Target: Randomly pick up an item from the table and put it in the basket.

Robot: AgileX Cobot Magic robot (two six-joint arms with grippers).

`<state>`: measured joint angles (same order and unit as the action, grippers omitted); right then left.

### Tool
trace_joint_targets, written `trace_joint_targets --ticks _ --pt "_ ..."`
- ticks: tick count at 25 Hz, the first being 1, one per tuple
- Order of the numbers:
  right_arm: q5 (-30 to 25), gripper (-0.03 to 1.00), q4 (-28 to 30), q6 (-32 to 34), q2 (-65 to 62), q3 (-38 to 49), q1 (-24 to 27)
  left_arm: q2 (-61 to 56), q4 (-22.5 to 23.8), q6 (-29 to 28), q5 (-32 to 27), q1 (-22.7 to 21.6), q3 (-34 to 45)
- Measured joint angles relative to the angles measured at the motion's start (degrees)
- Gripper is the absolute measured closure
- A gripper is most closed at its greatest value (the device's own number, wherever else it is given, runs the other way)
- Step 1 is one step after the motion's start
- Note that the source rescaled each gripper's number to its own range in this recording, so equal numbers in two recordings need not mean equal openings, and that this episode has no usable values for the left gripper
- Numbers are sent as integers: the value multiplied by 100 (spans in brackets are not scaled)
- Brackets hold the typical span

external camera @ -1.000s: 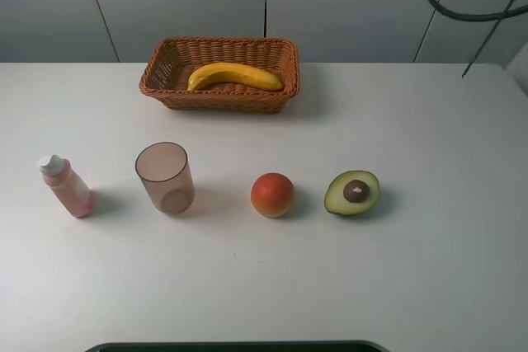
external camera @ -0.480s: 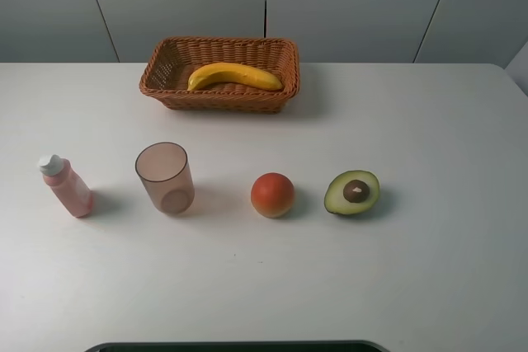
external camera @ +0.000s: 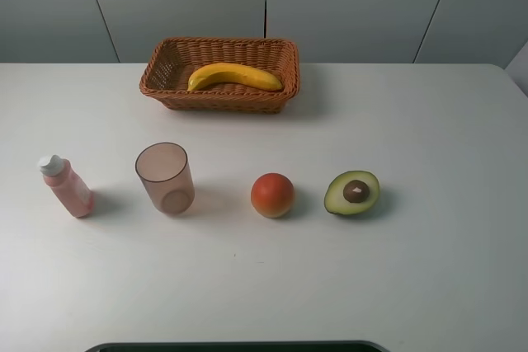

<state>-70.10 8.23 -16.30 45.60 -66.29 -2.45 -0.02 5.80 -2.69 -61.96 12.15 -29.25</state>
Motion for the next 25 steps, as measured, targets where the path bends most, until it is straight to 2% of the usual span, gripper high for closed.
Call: trace_joint_targets --ticks 5,9,17,25 --pt "78 -3 -37 854 -1571 1090 10 0 0 0 0 0 0" --pt "120 -3 -79 1294 -2552 1887 10 0 0 0 0 0 0" --pt "470 -3 -375 1692 -3938 3158 10 0 0 0 0 0 0" --pt "688 -3 -451 1889 -4540 3691 10 0 0 0 0 0 0"
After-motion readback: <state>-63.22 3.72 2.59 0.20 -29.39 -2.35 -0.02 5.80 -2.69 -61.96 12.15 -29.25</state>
